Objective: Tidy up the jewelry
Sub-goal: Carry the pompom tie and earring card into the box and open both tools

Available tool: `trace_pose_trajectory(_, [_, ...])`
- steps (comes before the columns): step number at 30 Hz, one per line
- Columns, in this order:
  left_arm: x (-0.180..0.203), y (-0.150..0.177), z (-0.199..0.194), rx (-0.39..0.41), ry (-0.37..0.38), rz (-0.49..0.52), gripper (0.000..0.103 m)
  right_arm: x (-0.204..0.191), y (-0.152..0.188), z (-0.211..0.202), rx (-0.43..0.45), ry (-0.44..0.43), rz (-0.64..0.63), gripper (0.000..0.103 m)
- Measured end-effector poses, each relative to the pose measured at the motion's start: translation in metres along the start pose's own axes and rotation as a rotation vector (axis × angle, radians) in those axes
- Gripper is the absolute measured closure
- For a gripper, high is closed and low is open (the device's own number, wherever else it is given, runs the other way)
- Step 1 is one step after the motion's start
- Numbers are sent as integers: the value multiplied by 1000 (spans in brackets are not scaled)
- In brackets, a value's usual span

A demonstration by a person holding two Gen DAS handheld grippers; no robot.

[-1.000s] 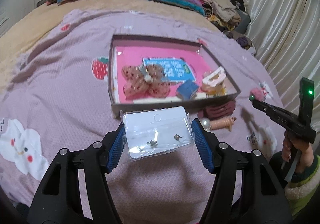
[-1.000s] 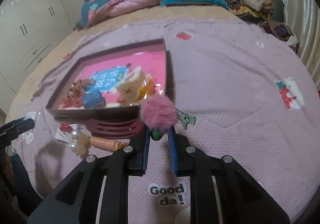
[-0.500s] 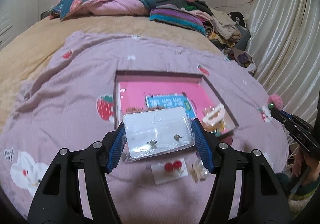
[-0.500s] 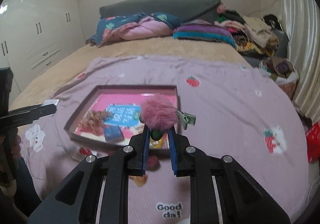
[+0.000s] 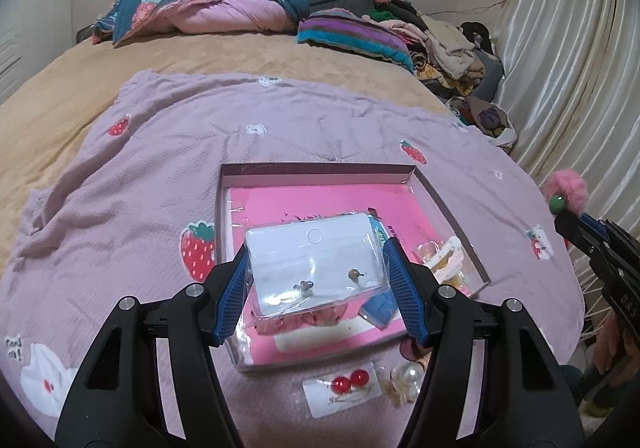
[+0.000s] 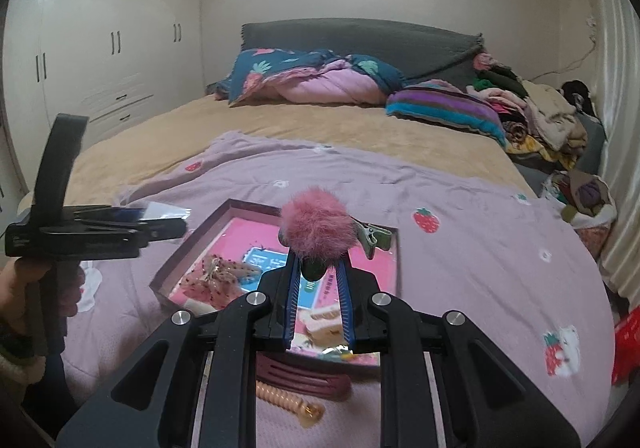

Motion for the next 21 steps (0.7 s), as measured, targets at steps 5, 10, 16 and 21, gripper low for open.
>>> trace_pose_trajectory(5, [0,0,19,-31,-2,2,47,-6,-3,24,-25,-29,-24,86])
trace_pose_trajectory(10, [5,2,42,-68,0,15,47,-6,11,55,-92,-50,-28,86])
trace_pose_trajectory(16, [9,-1,67,-97,-6,21,47,-11,38,84,-174,-77,-21,86])
trace_pose_trajectory(21, [9,-3,80,-114,-12,18,47,-17,62,99,-233,-96,2,86])
Point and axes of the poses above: each gripper's, at about its wrist camera, not at the fingertips, and z roughly the way its jaws point, x to its right, y to its underside, the point moved 9 cm from there along z, roughly the way its jaws point, and after that the axes turned 9 degrees about -y, right-handed, at the moved point
